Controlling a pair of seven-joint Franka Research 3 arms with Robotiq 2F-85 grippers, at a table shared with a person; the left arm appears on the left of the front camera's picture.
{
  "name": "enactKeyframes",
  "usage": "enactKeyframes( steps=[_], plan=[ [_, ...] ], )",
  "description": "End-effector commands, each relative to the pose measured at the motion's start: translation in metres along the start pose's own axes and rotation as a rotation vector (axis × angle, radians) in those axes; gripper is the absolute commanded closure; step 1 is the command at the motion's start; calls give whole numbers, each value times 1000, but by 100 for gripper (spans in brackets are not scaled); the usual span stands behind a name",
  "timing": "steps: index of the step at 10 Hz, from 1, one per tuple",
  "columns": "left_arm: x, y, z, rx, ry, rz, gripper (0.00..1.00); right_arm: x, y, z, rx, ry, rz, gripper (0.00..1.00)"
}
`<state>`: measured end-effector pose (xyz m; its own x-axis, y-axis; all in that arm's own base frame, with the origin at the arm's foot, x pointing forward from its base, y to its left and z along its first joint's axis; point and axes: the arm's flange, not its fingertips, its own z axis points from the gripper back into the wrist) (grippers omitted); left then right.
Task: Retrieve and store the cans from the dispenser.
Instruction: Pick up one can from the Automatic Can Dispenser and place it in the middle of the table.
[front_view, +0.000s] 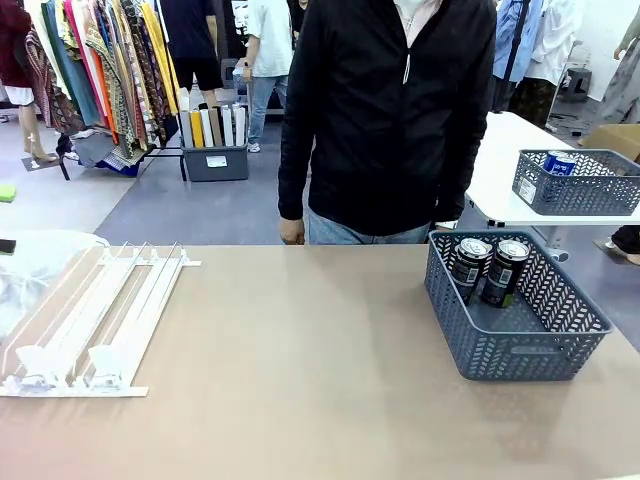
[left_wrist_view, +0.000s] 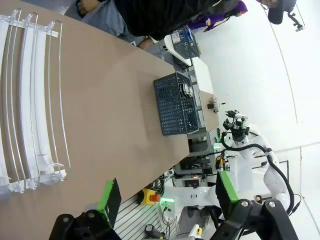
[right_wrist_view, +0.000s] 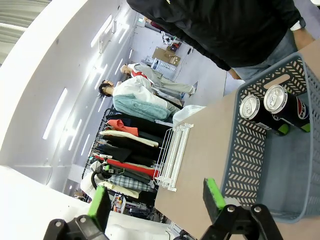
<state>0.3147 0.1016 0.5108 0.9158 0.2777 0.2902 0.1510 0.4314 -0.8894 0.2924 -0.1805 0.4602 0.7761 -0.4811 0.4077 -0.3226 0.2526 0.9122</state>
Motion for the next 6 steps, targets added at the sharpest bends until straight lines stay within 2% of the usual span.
enactKeyframes(
  steps=[1, 6],
  plan=[
    [1, -1, 0, -18, -3, 4, 0, 3, 4, -2, 16, -15, 4, 0],
    [1, -1, 0, -18, -3, 4, 0, 3, 4, -2, 16, -15, 4, 0]
  ],
)
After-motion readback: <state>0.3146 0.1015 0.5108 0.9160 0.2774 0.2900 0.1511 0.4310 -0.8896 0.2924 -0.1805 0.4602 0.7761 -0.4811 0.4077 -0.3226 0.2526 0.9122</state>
